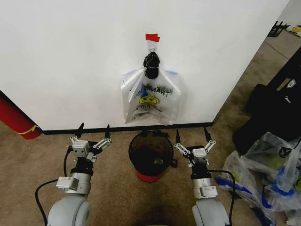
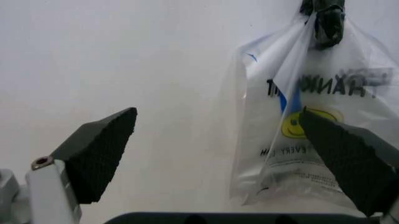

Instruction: Pick up the garbage bag from the wall and place it over the trash bin.

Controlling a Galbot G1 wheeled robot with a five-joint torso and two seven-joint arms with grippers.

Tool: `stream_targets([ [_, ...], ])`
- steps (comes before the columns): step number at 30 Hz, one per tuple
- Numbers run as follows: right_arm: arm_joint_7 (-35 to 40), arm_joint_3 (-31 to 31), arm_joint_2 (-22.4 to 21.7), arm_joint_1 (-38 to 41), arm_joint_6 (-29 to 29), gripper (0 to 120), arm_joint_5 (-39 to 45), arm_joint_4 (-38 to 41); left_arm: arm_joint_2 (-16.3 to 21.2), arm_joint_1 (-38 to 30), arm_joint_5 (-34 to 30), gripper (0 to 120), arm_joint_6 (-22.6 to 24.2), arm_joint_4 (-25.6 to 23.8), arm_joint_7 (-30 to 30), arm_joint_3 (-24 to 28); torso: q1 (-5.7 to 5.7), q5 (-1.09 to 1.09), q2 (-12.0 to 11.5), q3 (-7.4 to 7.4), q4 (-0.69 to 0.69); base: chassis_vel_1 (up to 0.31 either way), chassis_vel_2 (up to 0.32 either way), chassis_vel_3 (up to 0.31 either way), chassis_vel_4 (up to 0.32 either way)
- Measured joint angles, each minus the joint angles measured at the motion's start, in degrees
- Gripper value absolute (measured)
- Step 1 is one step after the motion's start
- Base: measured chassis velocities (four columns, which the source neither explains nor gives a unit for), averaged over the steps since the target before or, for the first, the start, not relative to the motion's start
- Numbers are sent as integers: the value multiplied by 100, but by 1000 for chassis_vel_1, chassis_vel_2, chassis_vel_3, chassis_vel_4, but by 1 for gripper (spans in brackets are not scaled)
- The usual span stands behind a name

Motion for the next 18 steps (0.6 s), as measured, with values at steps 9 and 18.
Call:
stream_targets([
  [9, -65, -25, -36, 48, 10, 100, -23, -11, -31, 58, 38, 100, -29, -51, -2, -5, 0, 0, 0, 0, 0, 0, 0, 0, 0],
  [18, -134, -20, -55, 53, 116, 100, -12, -49, -36, 74, 58, 100, -34, -66, -13, -6, 0, 0, 0, 0, 0, 0, 0, 0, 0],
])
